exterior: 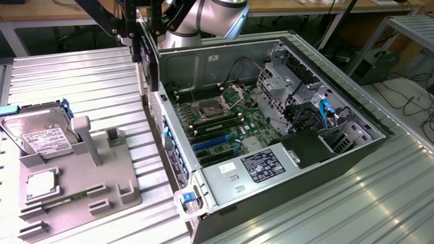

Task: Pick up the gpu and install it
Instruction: 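Pick up the gpu and move the gpu toward the slot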

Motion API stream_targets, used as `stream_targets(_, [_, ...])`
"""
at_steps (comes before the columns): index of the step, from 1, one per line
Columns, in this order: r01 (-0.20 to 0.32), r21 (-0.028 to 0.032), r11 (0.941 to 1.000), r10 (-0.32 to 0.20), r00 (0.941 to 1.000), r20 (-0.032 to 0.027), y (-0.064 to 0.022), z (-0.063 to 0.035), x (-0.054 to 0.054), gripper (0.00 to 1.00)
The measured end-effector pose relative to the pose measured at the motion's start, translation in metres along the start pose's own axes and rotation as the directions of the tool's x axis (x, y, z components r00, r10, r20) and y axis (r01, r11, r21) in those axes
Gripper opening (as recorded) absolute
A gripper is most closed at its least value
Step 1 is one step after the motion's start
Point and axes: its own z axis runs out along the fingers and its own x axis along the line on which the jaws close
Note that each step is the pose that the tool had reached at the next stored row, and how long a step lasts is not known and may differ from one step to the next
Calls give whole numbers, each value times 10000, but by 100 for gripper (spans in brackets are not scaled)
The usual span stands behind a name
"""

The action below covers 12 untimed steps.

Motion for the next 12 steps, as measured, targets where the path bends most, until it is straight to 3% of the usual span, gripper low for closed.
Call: stream_targets(12, [0,0,10000,0,10000,0,0,0,-129,27])
